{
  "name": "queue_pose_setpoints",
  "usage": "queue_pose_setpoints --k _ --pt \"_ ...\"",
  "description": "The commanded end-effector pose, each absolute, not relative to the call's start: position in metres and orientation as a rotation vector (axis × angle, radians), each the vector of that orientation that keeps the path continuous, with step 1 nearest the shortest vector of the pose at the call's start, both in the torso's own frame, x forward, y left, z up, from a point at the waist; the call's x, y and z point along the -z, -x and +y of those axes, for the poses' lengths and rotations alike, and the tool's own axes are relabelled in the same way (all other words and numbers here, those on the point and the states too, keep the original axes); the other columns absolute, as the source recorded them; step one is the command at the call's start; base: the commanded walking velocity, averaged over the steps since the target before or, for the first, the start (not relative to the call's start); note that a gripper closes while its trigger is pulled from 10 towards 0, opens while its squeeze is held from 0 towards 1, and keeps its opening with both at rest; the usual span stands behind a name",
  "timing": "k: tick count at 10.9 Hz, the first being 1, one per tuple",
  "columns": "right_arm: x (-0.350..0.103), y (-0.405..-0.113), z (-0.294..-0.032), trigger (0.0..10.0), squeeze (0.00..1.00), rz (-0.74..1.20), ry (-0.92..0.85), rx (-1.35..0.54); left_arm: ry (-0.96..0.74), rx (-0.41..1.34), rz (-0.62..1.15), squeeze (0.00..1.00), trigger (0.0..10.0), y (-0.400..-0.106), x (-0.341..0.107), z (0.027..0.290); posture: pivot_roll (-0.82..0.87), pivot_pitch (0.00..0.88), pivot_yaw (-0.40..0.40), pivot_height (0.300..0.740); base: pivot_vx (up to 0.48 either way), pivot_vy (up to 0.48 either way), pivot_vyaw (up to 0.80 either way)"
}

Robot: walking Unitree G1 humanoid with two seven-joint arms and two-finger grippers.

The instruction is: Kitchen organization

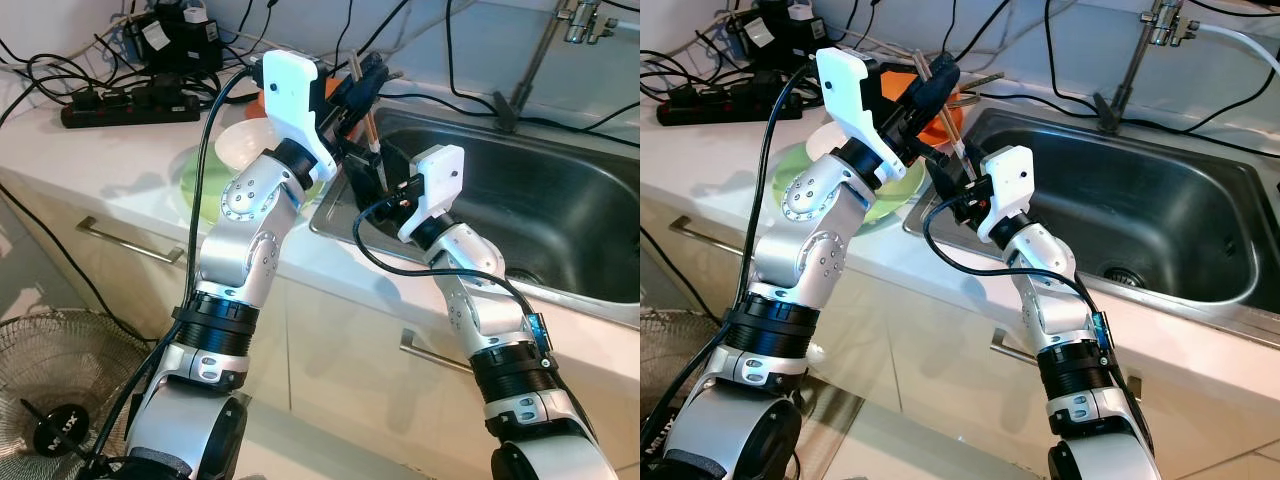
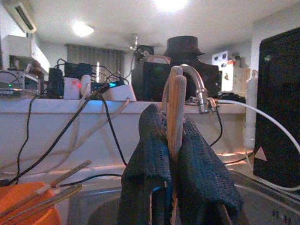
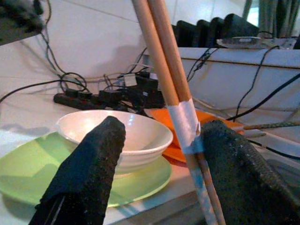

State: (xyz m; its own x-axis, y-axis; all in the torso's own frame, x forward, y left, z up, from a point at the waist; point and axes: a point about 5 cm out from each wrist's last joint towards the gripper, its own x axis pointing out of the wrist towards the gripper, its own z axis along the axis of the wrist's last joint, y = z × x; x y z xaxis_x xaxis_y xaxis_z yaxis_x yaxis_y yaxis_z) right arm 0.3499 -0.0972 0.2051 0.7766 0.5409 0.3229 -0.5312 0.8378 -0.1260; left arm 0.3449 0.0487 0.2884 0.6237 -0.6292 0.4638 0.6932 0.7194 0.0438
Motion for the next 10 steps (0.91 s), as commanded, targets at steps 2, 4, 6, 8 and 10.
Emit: queue_pose_setpoints --k 2,4,6,8,10 --pt "-0.206 -0.353 -0.098 10.0 0.0 -0.352 0.052 -0.539 0.141 0.815 -0.455 0.0 10.0 -0.341 -0.284 0.041 0.18 0.026 0.001 0.74 0.0 0.0 0.0" --pt "-0.204 -0.363 -0.109 10.0 0.0 -0.326 0.071 -0.387 0.144 0.844 -0.441 0.0 10.0 -0.338 -0.283 0.038 0.18 0.027 0.001 0.74 0.0 0.0 0.0" --pt "-0.206 -0.364 -0.11 10.0 0.0 -0.332 0.067 -0.364 0.144 0.853 -0.435 0.0 10.0 -0.338 -0.282 0.037 0.18 0.027 0.001 0.74 0.0 0.0 0.0" --pt "-0.205 -0.365 -0.109 0.0 0.0 -0.336 0.07 -0.36 0.142 0.852 -0.434 0.0 10.0 -0.338 -0.282 0.037 0.18 0.028 0.001 0.74 0.0 0.0 0.0" --pt "-0.205 -0.365 -0.108 0.0 0.0 -0.339 0.07 -0.364 0.14 0.851 -0.435 0.0 10.0 -0.338 -0.282 0.038 0.18 0.026 0.001 0.74 0.0 0.0 0.0"
